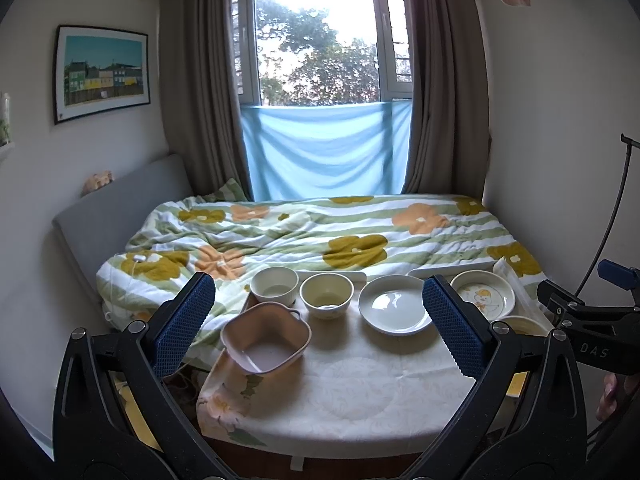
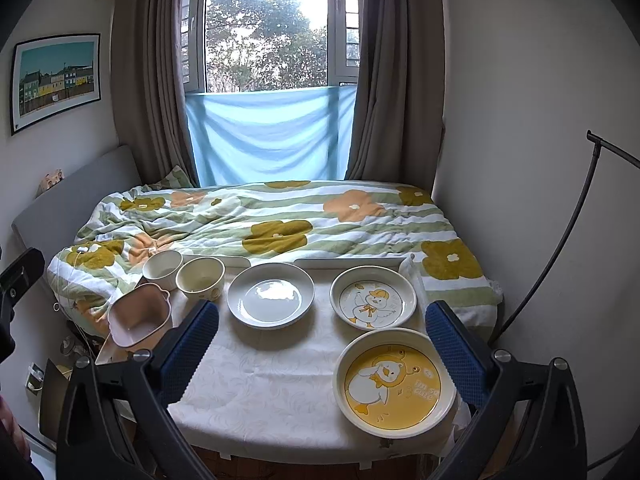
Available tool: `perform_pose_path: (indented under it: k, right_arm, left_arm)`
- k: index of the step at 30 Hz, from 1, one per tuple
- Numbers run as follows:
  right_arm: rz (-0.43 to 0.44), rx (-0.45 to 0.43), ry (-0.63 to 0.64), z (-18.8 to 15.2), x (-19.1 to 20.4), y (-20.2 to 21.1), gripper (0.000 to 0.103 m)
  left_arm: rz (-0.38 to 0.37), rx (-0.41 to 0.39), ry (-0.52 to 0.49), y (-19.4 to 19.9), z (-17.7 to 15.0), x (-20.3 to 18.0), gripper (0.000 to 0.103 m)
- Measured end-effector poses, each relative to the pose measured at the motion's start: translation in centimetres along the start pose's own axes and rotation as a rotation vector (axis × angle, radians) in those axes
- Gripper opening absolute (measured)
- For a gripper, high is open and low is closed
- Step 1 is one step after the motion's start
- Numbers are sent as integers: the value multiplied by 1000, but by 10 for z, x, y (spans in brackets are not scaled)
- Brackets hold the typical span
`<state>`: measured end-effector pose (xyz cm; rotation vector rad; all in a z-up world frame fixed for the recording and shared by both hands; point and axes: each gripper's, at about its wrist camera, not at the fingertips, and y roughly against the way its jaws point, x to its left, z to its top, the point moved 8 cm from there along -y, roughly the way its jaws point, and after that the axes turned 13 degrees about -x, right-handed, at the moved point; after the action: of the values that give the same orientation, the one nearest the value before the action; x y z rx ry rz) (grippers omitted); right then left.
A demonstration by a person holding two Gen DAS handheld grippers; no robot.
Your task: Organize plates and bowls
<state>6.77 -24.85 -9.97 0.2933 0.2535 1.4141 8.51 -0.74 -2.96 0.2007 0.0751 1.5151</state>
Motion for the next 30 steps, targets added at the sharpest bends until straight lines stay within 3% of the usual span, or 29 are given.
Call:
perform_pose_path:
  k: [30]
  right_arm:
    - [-2, 1, 0, 1, 2, 0, 103]
  left_arm:
    - [-3, 1, 2, 1, 0, 0, 103]
